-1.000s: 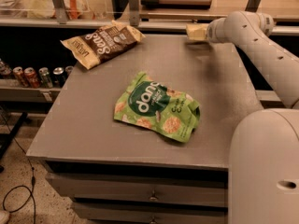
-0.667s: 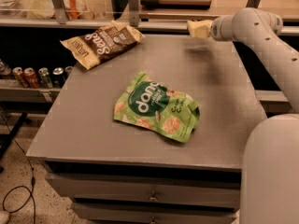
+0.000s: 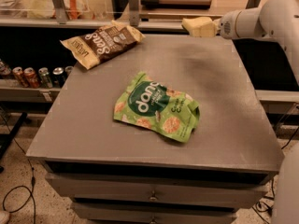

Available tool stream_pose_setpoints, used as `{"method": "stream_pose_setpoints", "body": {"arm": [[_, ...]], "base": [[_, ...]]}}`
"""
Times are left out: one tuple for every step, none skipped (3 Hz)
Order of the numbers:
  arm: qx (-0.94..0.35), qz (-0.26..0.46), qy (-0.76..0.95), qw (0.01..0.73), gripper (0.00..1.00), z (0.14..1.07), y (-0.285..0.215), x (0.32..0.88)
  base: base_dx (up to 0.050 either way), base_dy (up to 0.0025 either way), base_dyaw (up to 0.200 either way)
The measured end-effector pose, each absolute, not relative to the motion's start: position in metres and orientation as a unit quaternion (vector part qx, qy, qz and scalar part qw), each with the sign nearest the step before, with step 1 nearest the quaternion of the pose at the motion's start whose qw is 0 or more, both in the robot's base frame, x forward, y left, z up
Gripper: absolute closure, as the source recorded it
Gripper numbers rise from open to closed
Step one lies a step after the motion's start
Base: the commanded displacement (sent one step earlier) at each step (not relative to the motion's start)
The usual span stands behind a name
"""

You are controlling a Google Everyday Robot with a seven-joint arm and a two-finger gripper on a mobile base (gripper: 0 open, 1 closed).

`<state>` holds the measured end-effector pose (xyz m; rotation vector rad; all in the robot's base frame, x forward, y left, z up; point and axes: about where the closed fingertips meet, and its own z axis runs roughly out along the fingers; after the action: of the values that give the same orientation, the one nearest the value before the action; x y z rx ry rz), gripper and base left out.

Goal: Move sponge near green rice chip bag

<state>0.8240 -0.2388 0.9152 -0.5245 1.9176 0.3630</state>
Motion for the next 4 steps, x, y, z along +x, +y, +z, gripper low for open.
{"method": "stream_pose_setpoints", "body": {"arm": [[-0.31, 0.154, 0.785, 0.513, 1.0, 0.922, -0.231, 0.78], [-0.396, 0.142, 0.759, 0.497, 1.0, 0.925, -0.229, 0.736], [-0.416, 0.134, 0.75, 0.496, 1.0, 0.921, -0.227, 0.736], [-0.416, 0.135, 0.75, 0.496, 1.0, 0.921, -0.227, 0.736]], "base": [[0.0, 0.0, 0.0], [0.0, 0.0, 0.0], [0.0, 0.0, 0.0], [0.0, 0.0, 0.0]]}}
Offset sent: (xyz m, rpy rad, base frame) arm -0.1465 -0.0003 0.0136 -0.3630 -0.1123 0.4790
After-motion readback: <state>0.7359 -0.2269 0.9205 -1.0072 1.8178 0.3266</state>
